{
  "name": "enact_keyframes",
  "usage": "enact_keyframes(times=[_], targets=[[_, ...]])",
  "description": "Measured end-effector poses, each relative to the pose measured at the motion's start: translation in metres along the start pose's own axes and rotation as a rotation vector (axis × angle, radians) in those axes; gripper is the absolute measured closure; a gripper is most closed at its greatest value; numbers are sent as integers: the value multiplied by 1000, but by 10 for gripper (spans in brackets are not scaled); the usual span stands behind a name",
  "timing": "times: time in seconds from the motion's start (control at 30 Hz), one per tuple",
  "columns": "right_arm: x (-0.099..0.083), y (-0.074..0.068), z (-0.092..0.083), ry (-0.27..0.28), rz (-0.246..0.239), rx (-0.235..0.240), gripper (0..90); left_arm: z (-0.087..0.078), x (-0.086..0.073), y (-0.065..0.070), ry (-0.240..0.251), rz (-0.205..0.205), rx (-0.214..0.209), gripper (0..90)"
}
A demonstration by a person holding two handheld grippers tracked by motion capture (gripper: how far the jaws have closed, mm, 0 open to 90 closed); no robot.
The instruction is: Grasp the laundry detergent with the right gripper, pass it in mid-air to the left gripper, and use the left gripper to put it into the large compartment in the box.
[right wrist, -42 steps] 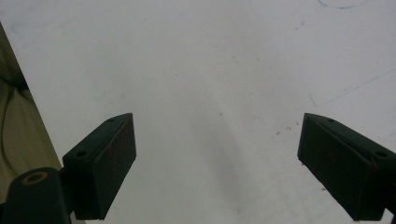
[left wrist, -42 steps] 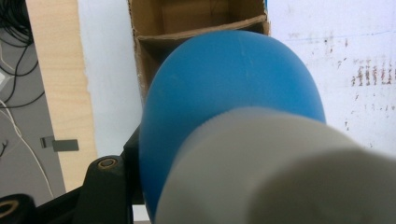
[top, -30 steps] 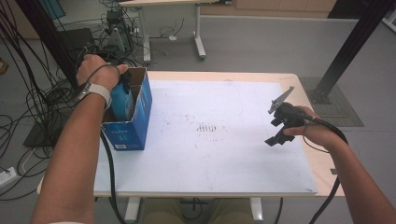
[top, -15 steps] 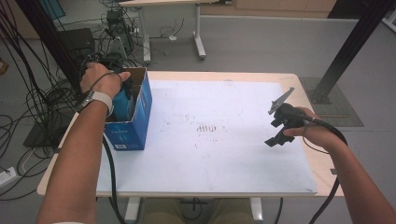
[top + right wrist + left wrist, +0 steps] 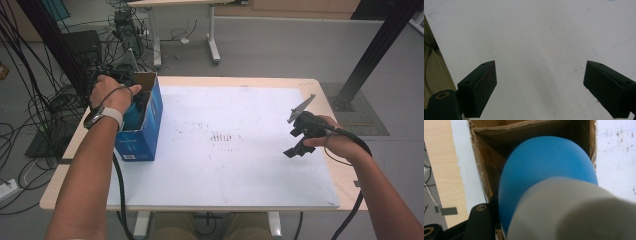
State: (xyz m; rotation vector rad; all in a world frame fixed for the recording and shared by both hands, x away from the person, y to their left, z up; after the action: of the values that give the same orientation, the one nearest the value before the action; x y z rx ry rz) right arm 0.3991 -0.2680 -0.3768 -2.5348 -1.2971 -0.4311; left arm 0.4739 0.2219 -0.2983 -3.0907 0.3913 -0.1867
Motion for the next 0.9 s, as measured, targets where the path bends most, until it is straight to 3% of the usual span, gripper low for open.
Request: enact_keyframes(times=[0.7,0.9], targets=[[-3,0,3,-4,13,8,112,32,-7,-2,-40,22,-9,404],[-4,1,4,-5,18,7,111,35,-7,-4,-40,19,-12,404]])
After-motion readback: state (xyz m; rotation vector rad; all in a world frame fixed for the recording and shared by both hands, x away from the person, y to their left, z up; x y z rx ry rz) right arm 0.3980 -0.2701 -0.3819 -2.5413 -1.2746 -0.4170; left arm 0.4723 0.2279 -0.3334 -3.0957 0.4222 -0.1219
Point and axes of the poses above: each handheld gripper's, and its own axes: z roughly forward along the jaws, x roughly out of its top, y roughly to its right, the point moved 5 cm from there along z, roughly forward along the jaws, and after that the axes turned 8 degrees about z, right-handed, at the moved point
